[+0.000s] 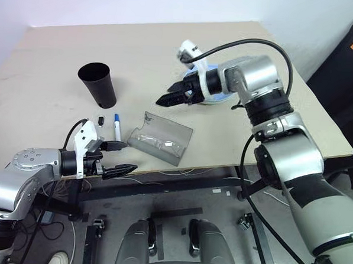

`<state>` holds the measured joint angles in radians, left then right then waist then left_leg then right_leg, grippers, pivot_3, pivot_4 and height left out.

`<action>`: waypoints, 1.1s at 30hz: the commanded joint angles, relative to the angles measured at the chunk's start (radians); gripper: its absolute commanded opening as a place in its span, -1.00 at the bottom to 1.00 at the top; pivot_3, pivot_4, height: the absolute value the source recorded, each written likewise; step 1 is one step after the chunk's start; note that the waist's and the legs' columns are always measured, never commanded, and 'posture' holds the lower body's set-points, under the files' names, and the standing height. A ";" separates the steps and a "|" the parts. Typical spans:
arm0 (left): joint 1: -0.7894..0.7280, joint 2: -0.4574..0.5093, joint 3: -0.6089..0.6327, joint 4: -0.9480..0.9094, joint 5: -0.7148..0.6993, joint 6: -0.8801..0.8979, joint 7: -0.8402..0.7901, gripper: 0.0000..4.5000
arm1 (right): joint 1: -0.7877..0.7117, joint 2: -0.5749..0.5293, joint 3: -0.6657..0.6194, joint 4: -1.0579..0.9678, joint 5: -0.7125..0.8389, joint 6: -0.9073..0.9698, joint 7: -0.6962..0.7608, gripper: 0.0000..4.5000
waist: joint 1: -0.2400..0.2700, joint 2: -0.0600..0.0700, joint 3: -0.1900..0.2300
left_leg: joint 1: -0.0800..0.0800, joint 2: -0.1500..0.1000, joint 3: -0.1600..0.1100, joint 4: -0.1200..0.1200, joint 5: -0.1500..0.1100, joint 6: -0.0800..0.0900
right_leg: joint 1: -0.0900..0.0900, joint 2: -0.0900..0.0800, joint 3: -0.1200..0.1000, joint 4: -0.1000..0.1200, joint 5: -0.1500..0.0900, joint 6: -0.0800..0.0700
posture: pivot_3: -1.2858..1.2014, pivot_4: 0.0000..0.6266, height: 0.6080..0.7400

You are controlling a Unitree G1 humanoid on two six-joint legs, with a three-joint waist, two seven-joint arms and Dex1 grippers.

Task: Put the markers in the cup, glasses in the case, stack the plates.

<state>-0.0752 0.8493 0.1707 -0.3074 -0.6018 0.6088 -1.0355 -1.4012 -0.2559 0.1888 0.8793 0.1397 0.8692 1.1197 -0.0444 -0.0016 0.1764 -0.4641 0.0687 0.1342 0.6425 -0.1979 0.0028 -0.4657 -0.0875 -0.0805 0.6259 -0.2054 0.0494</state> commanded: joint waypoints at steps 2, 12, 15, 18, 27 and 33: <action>0.016 0.030 0.049 -0.027 -0.020 -0.011 -0.026 0.97 | -0.020 0.009 -0.022 0.084 -0.003 -0.028 -0.011 0.99 | 0.000 0.000 0.000 | -0.001 0.000 0.000 -0.001 0.000 0.000 | -0.001 0.000 0.000 0.000 0.000 0.000 | 0.03 -0.52 1.00; 0.047 0.074 0.092 -0.010 -0.021 -0.003 -0.051 0.97 | 0.070 0.036 0.084 -0.084 0.017 0.143 0.110 0.99 | 0.000 0.000 0.000 | -0.001 0.000 0.000 0.001 0.000 0.000 | -0.001 0.002 0.000 0.002 0.000 0.001 | 0.03 -0.52 1.00; 0.049 0.074 0.091 -0.011 -0.020 -0.001 -0.049 0.97 | 0.124 0.031 0.120 -0.187 0.029 0.207 0.120 0.99 | 0.001 0.000 0.000 | -0.001 0.000 -0.001 0.002 0.000 0.000 | 0.000 0.001 0.000 0.002 0.000 0.000 | 0.03 -0.52 1.00; 0.052 0.072 0.088 -0.015 -0.023 0.004 -0.046 0.97 | 0.157 0.019 0.141 -0.266 0.048 0.262 0.118 0.99 | 0.002 0.000 0.000 | -0.001 0.000 -0.001 0.002 0.000 0.000 | 0.000 0.000 0.000 0.002 0.000 0.000 | 0.03 -0.52 1.00; 0.050 0.068 0.082 -0.011 -0.024 0.012 -0.040 0.97 | 0.114 0.002 0.046 -0.261 0.110 0.258 0.063 0.99 | 0.001 0.000 0.000 | -0.002 0.000 0.000 0.001 0.000 0.000 | -0.002 0.000 0.000 0.002 0.000 0.000 | 0.03 -0.52 1.00; 0.043 0.063 0.069 -0.005 -0.019 0.010 -0.037 0.97 | 0.108 0.029 0.075 -0.072 0.028 0.083 -0.015 0.99 | 0.000 0.000 0.000 | -0.001 0.000 0.000 0.001 0.000 0.000 | -0.001 0.000 0.000 0.001 0.000 0.000 | 0.03 -0.52 1.00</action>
<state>-0.0234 0.9050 0.2268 -0.3022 -0.6194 0.6231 -1.0745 -1.2768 -0.2354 0.2677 0.7853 0.1782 0.9941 1.1170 -0.0444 -0.0014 0.1767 -0.4656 0.0688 0.1343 0.6430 -0.1979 0.0030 -0.4673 -0.0873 -0.0805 0.6268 -0.2053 0.0495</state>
